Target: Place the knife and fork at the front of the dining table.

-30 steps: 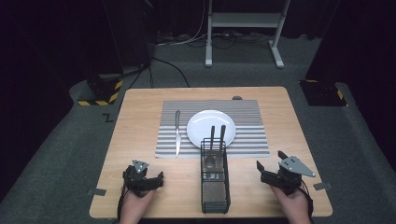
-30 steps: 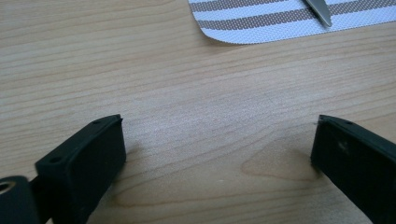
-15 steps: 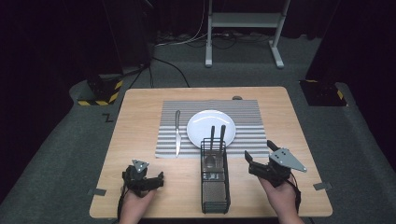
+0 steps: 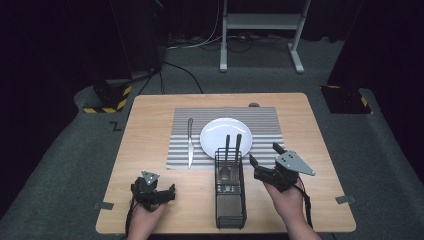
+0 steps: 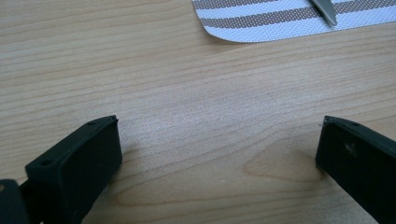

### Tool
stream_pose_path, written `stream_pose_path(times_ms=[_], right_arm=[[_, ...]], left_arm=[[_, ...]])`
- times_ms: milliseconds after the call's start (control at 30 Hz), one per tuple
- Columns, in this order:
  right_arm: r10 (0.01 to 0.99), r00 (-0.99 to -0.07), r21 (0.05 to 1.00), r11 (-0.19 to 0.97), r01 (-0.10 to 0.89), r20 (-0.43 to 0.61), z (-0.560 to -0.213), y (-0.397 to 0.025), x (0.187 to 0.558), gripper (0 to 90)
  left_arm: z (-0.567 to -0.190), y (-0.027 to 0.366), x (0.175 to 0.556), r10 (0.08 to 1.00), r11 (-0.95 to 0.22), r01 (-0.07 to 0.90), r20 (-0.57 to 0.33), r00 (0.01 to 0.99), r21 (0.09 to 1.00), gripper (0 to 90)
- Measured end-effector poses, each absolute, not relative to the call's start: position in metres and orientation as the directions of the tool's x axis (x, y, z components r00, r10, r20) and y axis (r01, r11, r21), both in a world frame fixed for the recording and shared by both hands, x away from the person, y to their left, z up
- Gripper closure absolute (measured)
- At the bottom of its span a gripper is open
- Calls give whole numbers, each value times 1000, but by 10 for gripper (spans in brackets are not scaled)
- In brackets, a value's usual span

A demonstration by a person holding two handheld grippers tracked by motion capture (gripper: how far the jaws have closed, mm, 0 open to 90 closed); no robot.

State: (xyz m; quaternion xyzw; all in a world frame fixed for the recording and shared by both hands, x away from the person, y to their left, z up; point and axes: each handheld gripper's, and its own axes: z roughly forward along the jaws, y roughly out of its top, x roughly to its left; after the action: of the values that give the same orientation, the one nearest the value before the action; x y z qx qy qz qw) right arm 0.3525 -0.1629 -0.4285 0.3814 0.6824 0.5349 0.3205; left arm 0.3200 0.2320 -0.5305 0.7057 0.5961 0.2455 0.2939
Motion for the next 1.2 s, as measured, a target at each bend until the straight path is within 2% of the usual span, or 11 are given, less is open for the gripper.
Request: stream_pose_path(times_ms=[133, 267, 767, 1000, 1200], right_arm=[[849, -526, 977, 140, 161, -35, -422, -151, 356, 140], [841, -538, 978, 152, 140, -53, -415, -138, 360, 208], [840, -538, 987, 140, 85, -73, -414, -111, 367, 605], [839, -541, 988, 119, 99, -47, -416, -110, 370, 687], [838, -544, 987, 120, 110, -41, -420, -108, 371, 720]], left_arm=[[-531, 232, 320, 986, -116, 697, -4, 169, 707, 3], [-531, 232, 320, 986, -117, 697, -4, 169, 707, 3], [-531, 232, 320, 986, -116, 697, -4, 169, 708, 3], [-531, 232, 320, 986, -116, 697, -4, 169, 708, 3], [-531, 232, 320, 986, -116, 697, -4, 169, 708, 3]])
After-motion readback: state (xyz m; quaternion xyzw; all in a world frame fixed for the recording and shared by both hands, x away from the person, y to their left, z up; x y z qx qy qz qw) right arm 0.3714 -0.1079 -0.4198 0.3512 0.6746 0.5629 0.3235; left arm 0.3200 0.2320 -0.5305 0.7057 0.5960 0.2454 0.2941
